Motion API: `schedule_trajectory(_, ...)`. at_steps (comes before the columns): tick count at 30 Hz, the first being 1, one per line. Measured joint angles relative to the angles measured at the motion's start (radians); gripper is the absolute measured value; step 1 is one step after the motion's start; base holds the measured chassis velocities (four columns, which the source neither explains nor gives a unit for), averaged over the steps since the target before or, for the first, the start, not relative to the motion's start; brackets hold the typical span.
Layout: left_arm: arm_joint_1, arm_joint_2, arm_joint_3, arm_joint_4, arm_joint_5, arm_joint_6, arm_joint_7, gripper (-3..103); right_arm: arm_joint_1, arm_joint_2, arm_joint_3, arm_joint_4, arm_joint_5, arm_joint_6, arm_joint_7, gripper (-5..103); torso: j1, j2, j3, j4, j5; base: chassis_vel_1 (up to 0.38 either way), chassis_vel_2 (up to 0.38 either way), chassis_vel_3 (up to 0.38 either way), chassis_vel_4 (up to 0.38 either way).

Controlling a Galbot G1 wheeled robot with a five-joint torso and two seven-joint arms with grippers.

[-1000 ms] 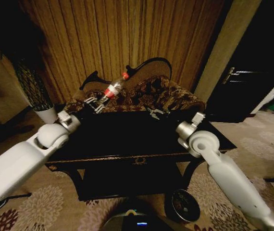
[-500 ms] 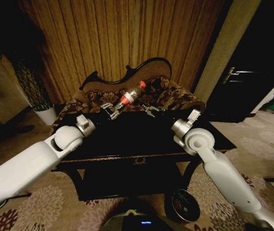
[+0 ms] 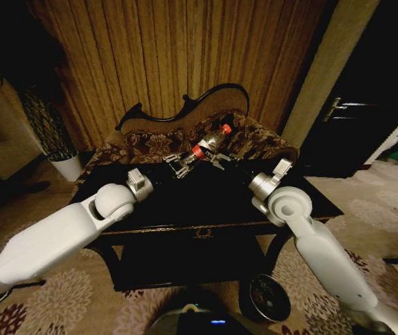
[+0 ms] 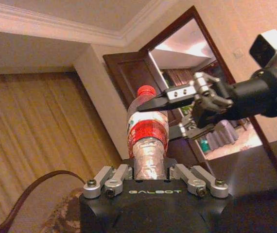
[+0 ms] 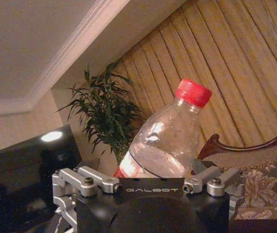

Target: Move to the front of the table and place the trash on the table into the trash bin.

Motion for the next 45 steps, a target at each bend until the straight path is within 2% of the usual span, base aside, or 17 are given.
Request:
schedule_trajectory(8,-0.004,0.002,0.025,-0.008,-0.001,0.007,-0.008,28,-0.013,0.009,0.012,0.0,-0.021,-0.001,0.001,103,0.0,0.0,0.0,0.0001,-0.0001,0.0,0.0,0.0,0.0)
schedule_trajectory(12,-0.004,0.002,0.029,-0.007,0.0,0.006,-0.009,28,-0.03,0.006,0.027,0.005,-0.029,-0.001,0.003,90,0.0,0.0,0.0,0.0001,0.0,0.0,0.0,0.0,0.0)
schedule_trajectory(14,-0.004,-0.003,0.034,-0.006,0.0,0.005,-0.012,28,-0.041,0.003,0.037,0.009,-0.033,0.001,0.005,79,0.0,0.0,0.0,0.0,0.0,0.0,0.0,0.0,0.0)
schedule_trajectory(17,-0.005,-0.009,0.04,-0.003,0.001,0.004,-0.012,27,-0.05,0.0,0.043,0.012,-0.034,0.002,0.005,74,0.0,0.0,0.0,0.0,0.0,0.0,0.0,0.0,0.0)
schedule_trajectory(18,-0.008,-0.013,0.045,-0.002,0.002,0.005,-0.012,27,-0.054,-0.001,0.046,0.016,-0.034,0.002,0.005,65,0.0,0.0,0.0,0.0,0.0,0.0,0.0,0.0,0.0)
schedule_trajectory(20,-0.009,-0.015,0.047,-0.001,0.002,0.006,-0.012,27,-0.055,-0.002,0.048,0.017,-0.034,0.002,0.005,65,0.0,0.0,0.0,0.0,0.0,0.0,0.0,0.0,0.0)
schedule_trajectory(23,-0.01,-0.023,0.054,0.002,0.002,0.005,-0.013,27,-0.059,-0.005,0.052,0.018,-0.034,0.002,0.005,54,0.0,0.0,0.0,0.0,0.0,0.0,0.0,0.0,0.0)
schedule_trajectory(25,-0.01,-0.024,0.054,0.002,0.002,0.005,-0.013,27,-0.06,-0.006,0.053,0.018,-0.034,0.002,0.004,54,0.0,0.0,0.0,0.0,0.0,0.0,0.0,0.0,0.0)
schedule_trajectory(30,-0.009,-0.031,0.061,0.001,0.003,0.018,-0.021,25,-0.065,-0.011,0.058,0.02,-0.033,0.002,0.001,41,0.0,0.0,0.0,0.0,0.0,0.0,0.0,0.0,0.0)
schedule_trajectory(33,-0.004,-0.031,0.062,0.001,0.003,0.021,-0.021,41,-0.069,-0.011,0.064,0.019,-0.032,0.002,0.0,35,0.0,0.0,0.0,0.0001,0.0,0.0,0.0,0.0,0.0)
schedule_trajectory(36,-0.001,-0.03,0.062,0.001,0.003,0.02,-0.02,46,-0.073,-0.011,0.068,0.019,-0.032,0.002,0.0,29,0.0,0.0,0.0,0.0,-0.0001,0.0,0.0,0.0,0.0)
schedule_trajectory(37,0.001,-0.029,0.063,0.0,0.003,0.02,-0.018,52,-0.077,-0.011,0.073,0.019,-0.033,0.003,0.0,27,0.0,0.0,0.0,0.0,0.0,0.0,0.0,0.0,0.0)
schedule_trajectory(39,0.001,-0.029,0.065,0.001,0.003,0.021,-0.018,57,-0.079,-0.01,0.076,0.019,-0.032,0.003,0.0,27,0.0,0.0,0.0,0.0001,0.0,0.0,0.0,0.0,0.0)
schedule_trajectory(40,0.001,-0.032,0.067,0.001,0.003,0.021,-0.018,68,-0.08,-0.01,0.08,0.018,-0.032,0.004,-0.001,27,0.0,0.0,0.0,0.0,-0.0001,0.0,0.0,0.0,0.0)
schedule_trajectory(42,0.0,-0.033,0.068,0.002,0.003,0.021,-0.018,68,-0.081,-0.01,0.082,0.018,-0.032,0.004,-0.001,27,0.0,0.0,0.0,0.0001,-0.0001,0.0,0.0,0.0,0.0)
schedule_trajectory(44,-0.005,-0.039,0.07,0.004,0.003,0.021,-0.018,78,-0.086,-0.009,0.089,0.017,-0.031,0.004,-0.002,27,0.0,0.0,0.0,0.0,0.0,0.0,0.0,0.0,0.0)
schedule_trajectory(45,-0.005,-0.039,0.07,0.004,0.003,0.021,-0.018,78,-0.086,-0.009,0.089,0.017,-0.031,0.004,-0.002,27,0.0,0.0,0.0,0.0,0.0,0.0,0.0,0.0,0.0)
